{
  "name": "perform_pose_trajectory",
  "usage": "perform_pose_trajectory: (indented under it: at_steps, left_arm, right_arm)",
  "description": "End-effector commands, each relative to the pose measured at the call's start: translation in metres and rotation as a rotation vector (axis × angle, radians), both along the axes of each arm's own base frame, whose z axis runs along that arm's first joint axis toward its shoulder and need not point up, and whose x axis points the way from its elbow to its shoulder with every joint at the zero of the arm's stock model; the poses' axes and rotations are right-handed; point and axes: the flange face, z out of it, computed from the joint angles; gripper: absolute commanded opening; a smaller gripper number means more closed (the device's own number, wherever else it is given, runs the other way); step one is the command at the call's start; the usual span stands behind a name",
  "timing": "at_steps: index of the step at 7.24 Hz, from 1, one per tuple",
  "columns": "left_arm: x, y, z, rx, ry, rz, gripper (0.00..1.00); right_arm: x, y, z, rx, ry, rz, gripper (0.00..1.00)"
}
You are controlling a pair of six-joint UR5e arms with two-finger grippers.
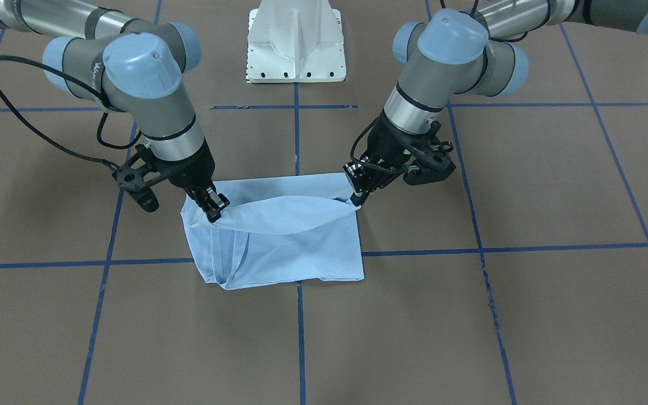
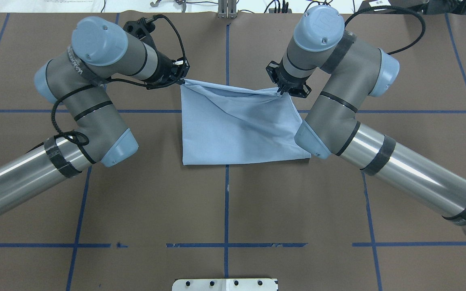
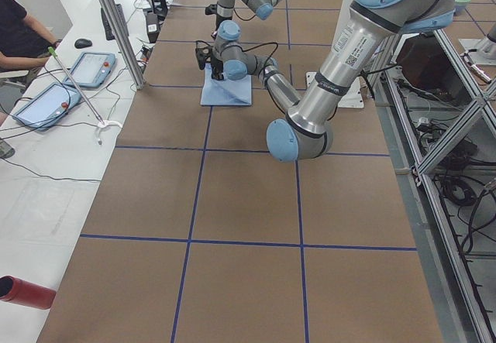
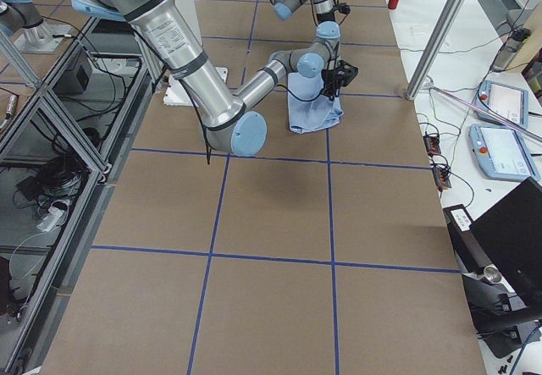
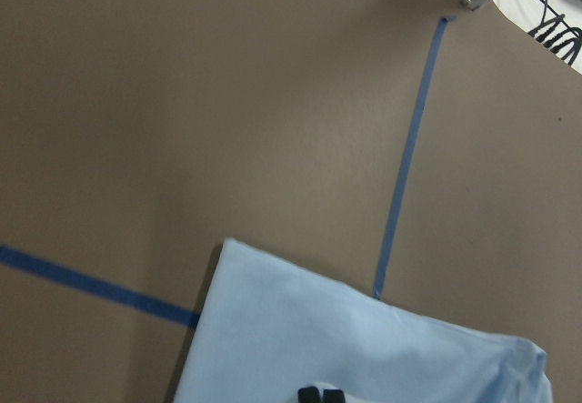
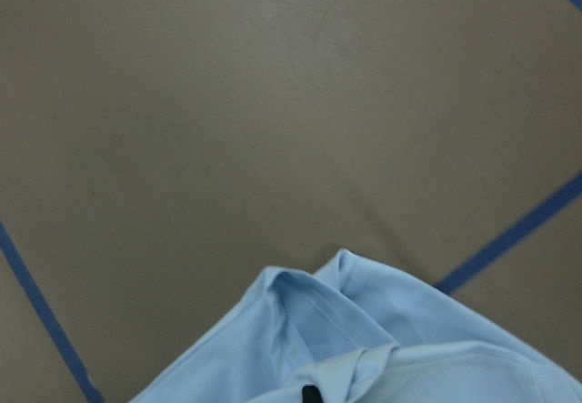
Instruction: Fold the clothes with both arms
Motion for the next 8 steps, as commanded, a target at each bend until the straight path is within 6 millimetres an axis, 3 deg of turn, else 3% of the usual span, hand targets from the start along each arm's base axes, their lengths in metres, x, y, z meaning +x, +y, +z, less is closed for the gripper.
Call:
perform_pose_trajectory:
  at_steps: [1,2,3,4,6,7,8]
  left_arm:
    - [-0.033,-0.055,0.04,0.154,-0.116,-0.02,1.0]
    - [-0.045,-0.045,0.041,0.165,-0.103,-0.007,1.0]
    - [-0.05,-0.04,0.05,0.162,-0.101,0.008,1.0]
    - [-0.085,-0.039,0.064,0.208,-0.128,0.015,1.0]
    - [-0.207,-0.022,0.13,0.37,-0.216,0.182,1.0]
    - [-0.274,-0.022,0.17,0.429,-0.266,0.241,1.0]
    - [-0.354,-0.013,0.221,0.502,-0.35,0.294,1.0]
  right_arm:
    - [0.047,-0.078,0.045,0.246,0.04,-0.179,1.0]
    - [0.084,-0.088,0.077,0.234,0.035,-0.216,1.0]
    - [0.112,-0.093,0.092,0.223,0.011,-0.233,1.0]
    - [0.146,-0.096,0.104,0.199,-0.015,-0.223,1.0]
    - [0.254,-0.092,0.165,0.222,-0.041,-0.27,1.0]
    - [0.314,-0.092,0.192,0.274,-0.039,-0.3,1.0]
    - [0.361,-0.084,0.213,0.332,-0.025,-0.336,1.0]
